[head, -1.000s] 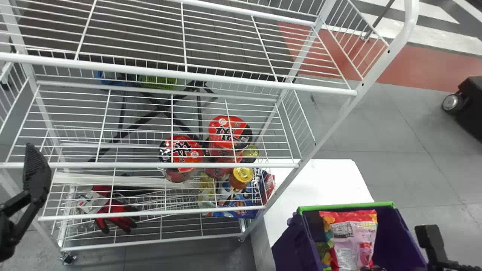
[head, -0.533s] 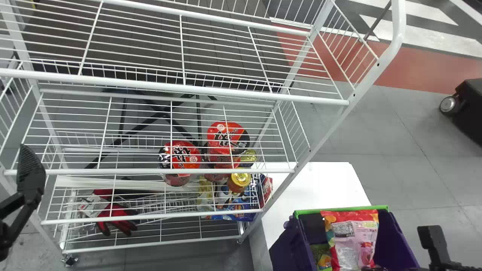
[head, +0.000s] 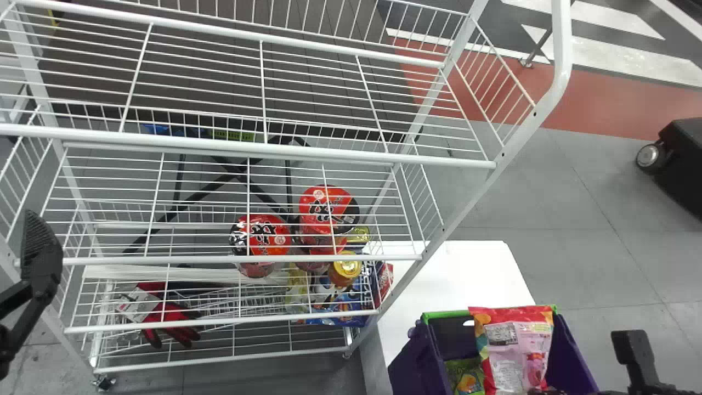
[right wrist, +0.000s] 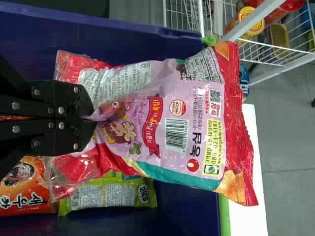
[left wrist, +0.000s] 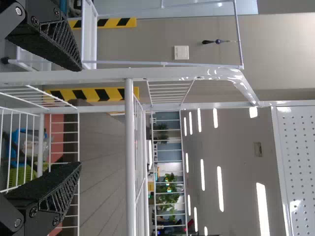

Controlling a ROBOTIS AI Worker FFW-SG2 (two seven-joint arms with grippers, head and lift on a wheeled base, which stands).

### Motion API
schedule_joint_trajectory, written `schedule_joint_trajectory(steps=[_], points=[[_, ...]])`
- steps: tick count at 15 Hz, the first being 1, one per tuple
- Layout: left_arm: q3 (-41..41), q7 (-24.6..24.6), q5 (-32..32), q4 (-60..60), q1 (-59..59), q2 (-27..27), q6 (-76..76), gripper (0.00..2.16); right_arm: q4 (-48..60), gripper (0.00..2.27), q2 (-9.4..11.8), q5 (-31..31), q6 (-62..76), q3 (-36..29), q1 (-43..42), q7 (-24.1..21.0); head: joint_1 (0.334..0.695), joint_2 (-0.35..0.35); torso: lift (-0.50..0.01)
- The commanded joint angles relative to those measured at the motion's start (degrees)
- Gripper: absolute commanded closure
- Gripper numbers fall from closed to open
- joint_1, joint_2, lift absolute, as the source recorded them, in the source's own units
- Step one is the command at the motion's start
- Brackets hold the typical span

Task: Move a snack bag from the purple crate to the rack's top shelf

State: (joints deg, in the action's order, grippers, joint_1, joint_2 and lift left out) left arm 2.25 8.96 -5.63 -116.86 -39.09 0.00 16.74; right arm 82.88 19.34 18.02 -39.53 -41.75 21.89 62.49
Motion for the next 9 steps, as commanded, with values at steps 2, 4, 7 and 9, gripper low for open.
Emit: schedule_joint_trajectory(steps=[2,4,7,9], points=[[-0.14,-0.09,0.09,0.31,-0.02,-0.09,0.0,0.14,0.0,1.48,0.08,-0.18,0.02,-0.35,0.0,-0.09,0.695,-0.35,-0.193],[-0.14,-0.09,0.18,0.58,-0.02,0.0,0.18,0.14,-0.09,1.48,0.08,-0.18,0.37,-0.88,-0.09,0.0,0.695,-0.35,-0.185],[-0.14,-0.09,0.18,0.58,0.07,0.0,0.0,0.14,-0.09,1.48,0.08,-0.18,0.37,-1.05,-0.09,0.0,0.695,-0.35,-0.172],[-0.14,-0.09,0.18,0.49,-0.02,-0.09,0.0,0.14,-0.09,1.48,0.08,-0.79,0.72,-1.41,-0.09,0.0,0.695,-0.35,-0.165]])
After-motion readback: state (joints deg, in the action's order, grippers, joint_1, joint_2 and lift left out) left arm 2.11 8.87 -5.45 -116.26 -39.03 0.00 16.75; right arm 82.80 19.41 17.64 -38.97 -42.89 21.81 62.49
